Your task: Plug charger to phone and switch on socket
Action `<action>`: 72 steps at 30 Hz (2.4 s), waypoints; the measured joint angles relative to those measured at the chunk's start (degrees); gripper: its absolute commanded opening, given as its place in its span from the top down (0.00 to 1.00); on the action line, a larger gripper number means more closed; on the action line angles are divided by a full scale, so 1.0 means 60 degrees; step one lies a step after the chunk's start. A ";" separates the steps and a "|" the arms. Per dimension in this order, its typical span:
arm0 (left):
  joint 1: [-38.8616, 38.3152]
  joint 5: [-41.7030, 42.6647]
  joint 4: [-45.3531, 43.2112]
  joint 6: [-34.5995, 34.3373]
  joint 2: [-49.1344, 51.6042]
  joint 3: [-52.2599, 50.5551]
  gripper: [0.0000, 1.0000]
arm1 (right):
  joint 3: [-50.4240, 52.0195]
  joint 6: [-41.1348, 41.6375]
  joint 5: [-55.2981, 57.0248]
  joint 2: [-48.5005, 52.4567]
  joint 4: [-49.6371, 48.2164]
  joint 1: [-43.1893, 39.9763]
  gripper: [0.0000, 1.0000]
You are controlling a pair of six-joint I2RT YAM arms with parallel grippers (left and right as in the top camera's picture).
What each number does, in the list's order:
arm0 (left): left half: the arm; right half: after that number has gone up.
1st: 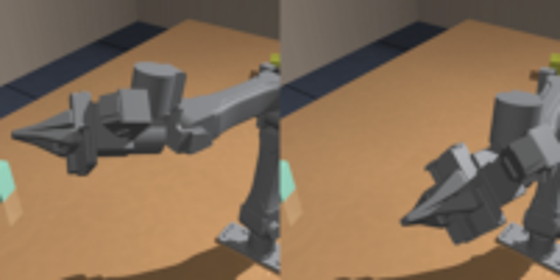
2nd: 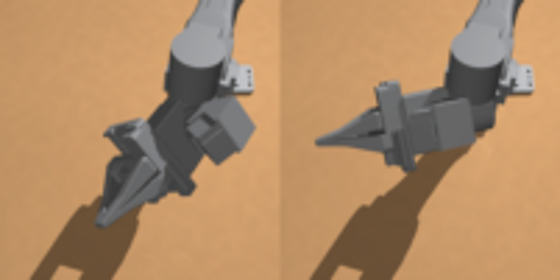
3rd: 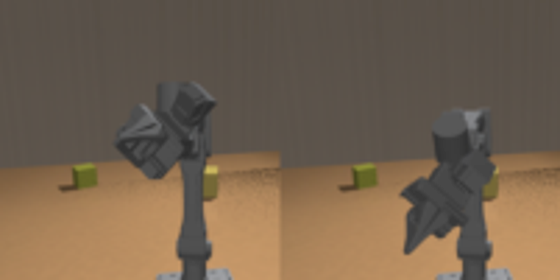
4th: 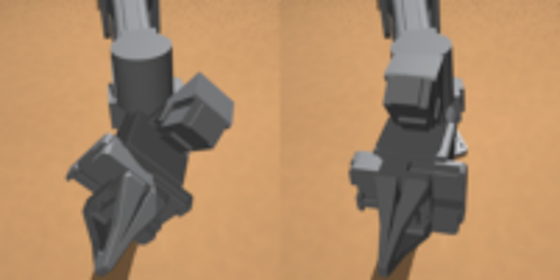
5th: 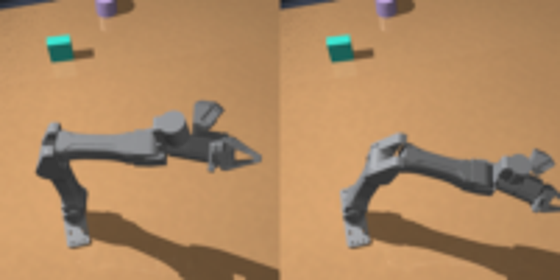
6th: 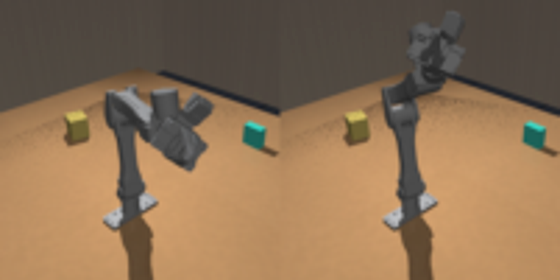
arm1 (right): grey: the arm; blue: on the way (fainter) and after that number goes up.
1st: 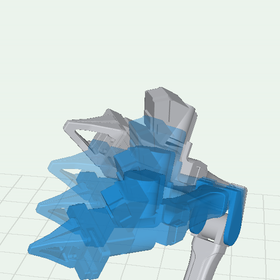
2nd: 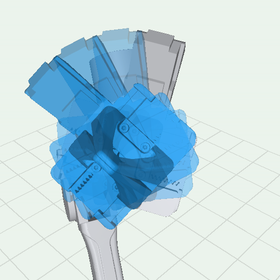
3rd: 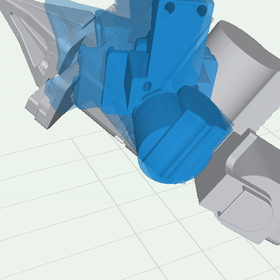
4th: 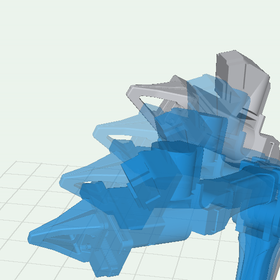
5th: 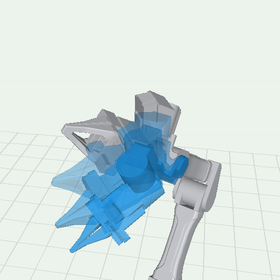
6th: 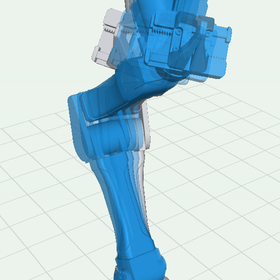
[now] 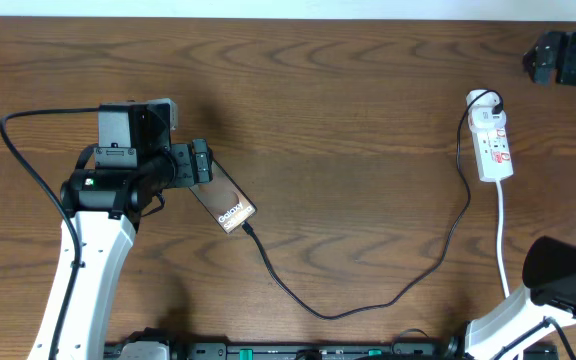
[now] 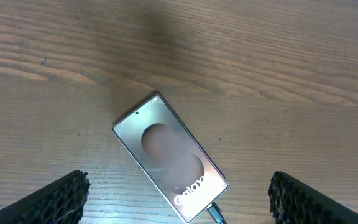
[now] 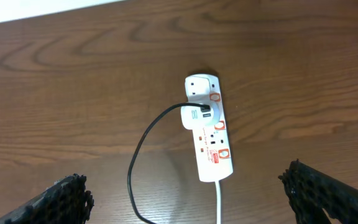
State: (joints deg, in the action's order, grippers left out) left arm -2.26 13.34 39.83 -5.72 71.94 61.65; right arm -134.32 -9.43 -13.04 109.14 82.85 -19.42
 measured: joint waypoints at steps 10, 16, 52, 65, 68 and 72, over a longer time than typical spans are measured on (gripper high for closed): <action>0.0000 0.0000 0.0000 0.0000 0.0000 0.0000 0.07 | 0.0004 0.0000 0.0000 0.0091 0.0004 0.0000 0.01; 0.0000 0.0000 0.0000 0.0000 0.0000 0.0000 0.07 | 0.0004 0.0000 0.0000 0.0095 0.0004 0.0000 0.01; 0.0339 -0.0280 -1.0196 0.0000 -1.0153 -1.0196 0.07 | 0.0004 0.0004 0.0004 0.0098 0.0011 0.0000 0.01; 0.0882 -0.0401 -0.6623 0.0306 -1.1785 -1.0171 0.07 | 0.0004 0.0004 0.0007 0.0098 0.0007 0.0000 0.01; 0.0925 -0.0525 -0.6568 0.0572 -1.1887 -1.0149 0.07 | 0.0004 0.0000 0.0004 0.0098 0.0007 0.0000 0.01; 0.0936 -0.0576 -0.6535 0.0754 -1.1887 -1.0142 0.07 | 0.0004 0.0004 0.0004 0.0098 0.0011 0.0000 0.01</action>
State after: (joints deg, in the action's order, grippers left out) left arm 3.36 9.89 0.62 -1.19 0.62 0.80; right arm -134.30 -9.41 -13.02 109.73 82.91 -19.42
